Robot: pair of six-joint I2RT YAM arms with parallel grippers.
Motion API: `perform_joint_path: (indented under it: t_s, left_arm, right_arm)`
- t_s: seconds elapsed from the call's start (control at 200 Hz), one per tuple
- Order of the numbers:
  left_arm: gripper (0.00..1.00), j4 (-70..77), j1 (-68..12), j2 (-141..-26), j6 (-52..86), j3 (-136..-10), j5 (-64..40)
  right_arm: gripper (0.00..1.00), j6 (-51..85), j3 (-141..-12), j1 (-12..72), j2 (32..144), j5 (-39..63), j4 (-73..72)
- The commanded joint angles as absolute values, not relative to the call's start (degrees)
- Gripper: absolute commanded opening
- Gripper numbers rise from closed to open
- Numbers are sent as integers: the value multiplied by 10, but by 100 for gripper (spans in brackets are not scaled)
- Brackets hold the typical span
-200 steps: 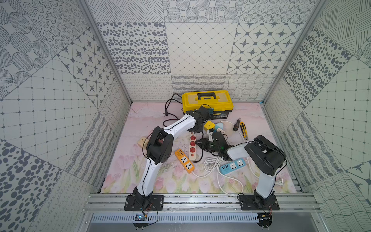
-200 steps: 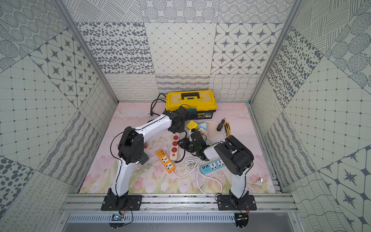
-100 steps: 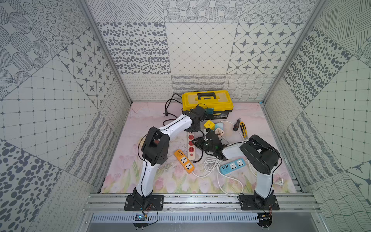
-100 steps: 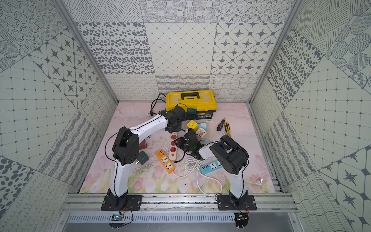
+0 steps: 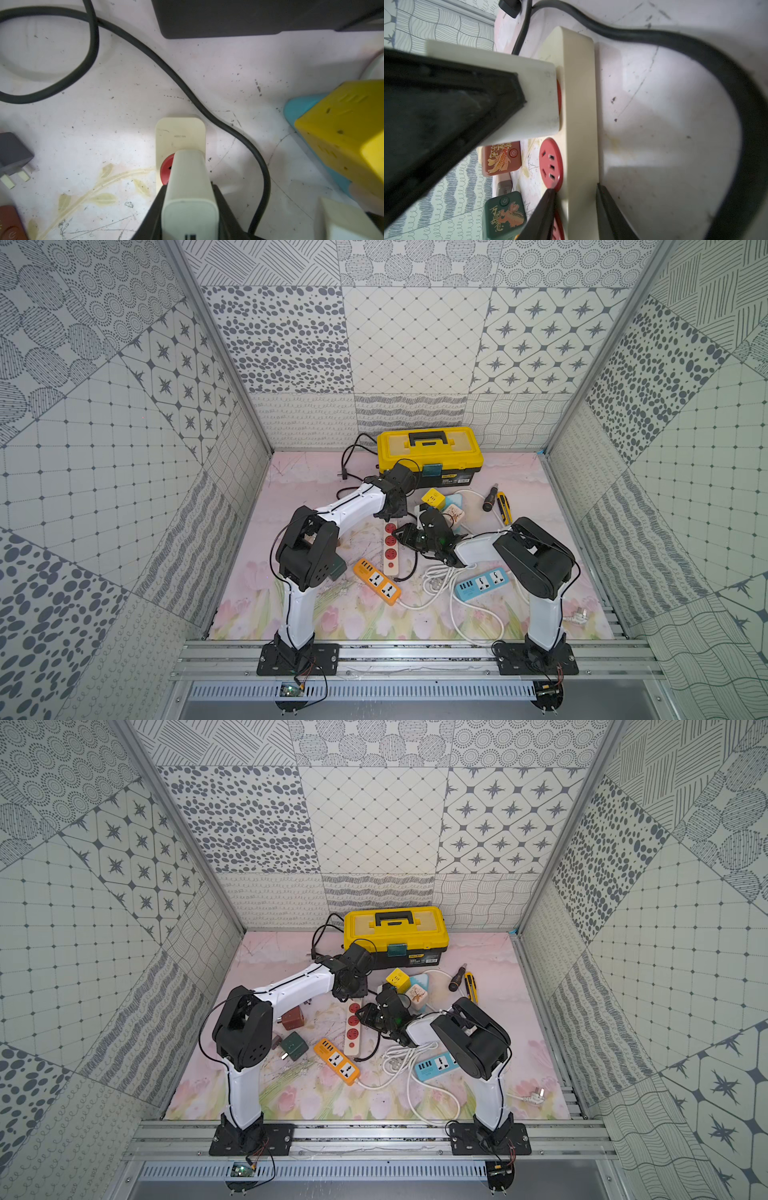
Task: Pull the plug off the socket
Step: Remove the plug from the socket.
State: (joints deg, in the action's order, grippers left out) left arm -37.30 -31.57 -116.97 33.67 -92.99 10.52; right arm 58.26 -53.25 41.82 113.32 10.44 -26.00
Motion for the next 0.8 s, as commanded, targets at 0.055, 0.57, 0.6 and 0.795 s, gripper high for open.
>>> perform_joint_path:
  t_s: [0.055,0.57,0.6,0.795]
  left_arm:
    - [4,-345,-307,-1183,357,-941,-100]
    - [4,-248,-330,-1105,330,-818,-41]
    - [3,-287,-326,-1121,329,-850,-48]
    - [3,-460,-309,-1208,319,-1029,-24]
  right_arm:
    - [34,553,-563,409,1197,31,-130]
    - [30,558,-565,407,1218,41,-106]
    - [30,558,-565,407,1219,42,-106]
    - [30,558,-570,407,1227,45,-97]
